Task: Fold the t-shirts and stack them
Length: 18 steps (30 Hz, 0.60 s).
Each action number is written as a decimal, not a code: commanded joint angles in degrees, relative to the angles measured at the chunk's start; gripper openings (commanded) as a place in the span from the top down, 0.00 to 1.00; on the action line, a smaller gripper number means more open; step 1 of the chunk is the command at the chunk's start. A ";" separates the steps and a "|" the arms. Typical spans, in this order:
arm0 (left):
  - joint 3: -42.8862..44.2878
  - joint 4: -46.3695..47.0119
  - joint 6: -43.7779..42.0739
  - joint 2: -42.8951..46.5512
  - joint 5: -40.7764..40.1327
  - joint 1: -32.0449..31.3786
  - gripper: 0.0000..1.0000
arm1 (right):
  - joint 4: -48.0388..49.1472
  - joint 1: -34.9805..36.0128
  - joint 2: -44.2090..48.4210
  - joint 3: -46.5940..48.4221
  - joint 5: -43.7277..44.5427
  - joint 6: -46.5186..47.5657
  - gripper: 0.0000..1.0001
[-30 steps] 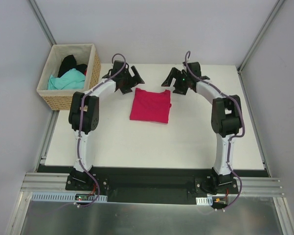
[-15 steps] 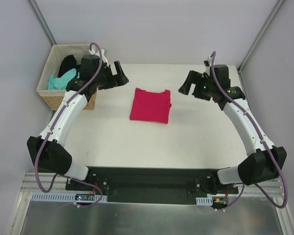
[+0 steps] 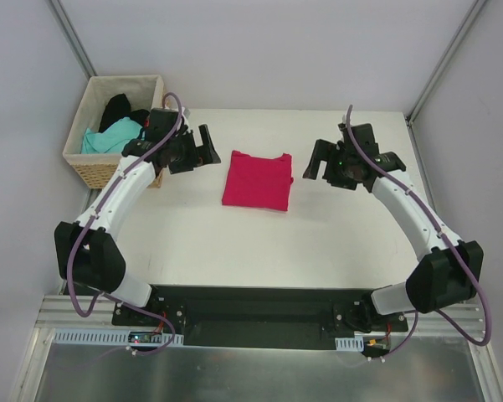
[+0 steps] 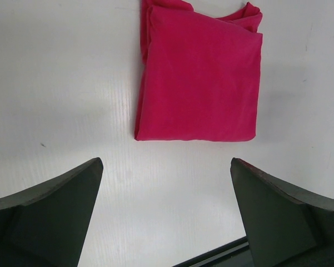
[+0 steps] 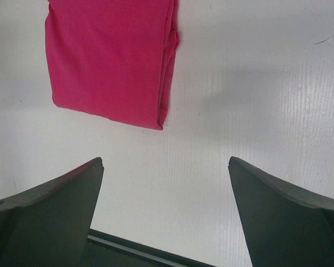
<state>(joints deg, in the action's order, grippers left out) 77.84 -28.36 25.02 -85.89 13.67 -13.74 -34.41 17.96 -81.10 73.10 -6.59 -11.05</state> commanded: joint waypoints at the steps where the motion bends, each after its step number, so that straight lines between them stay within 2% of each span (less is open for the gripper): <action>1: -0.41 0.41 2.32 1.69 2.93 1.86 0.01 | -3.11 1.99 -0.11 3.80 4.39 -1.95 0.00; 5: -1.99 0.24 3.19 2.21 4.69 4.50 0.01 | -2.94 5.68 -1.25 3.19 7.20 -5.03 0.00; 9: -6.46 0.32 3.29 4.23 4.70 6.53 0.01 | -2.33 11.30 -5.54 4.85 14.83 -5.65 0.00; 11: -7.88 0.24 2.59 5.46 4.43 6.88 0.01 | -1.71 11.93 -7.83 5.30 16.08 -6.08 0.00; 14: -10.34 0.32 2.41 6.43 4.70 7.41 0.01 | 0.40 11.75 -12.84 6.43 14.60 -6.44 0.01; 18: -11.22 0.32 1.35 5.91 4.52 7.76 0.01 | 6.79 11.40 -18.65 7.76 8.28 -7.05 0.01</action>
<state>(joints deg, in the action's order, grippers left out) 67.22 -28.34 27.38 -81.69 17.52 -6.63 -33.89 30.02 -96.01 77.95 5.08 -16.27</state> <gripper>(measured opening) 0.992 0.995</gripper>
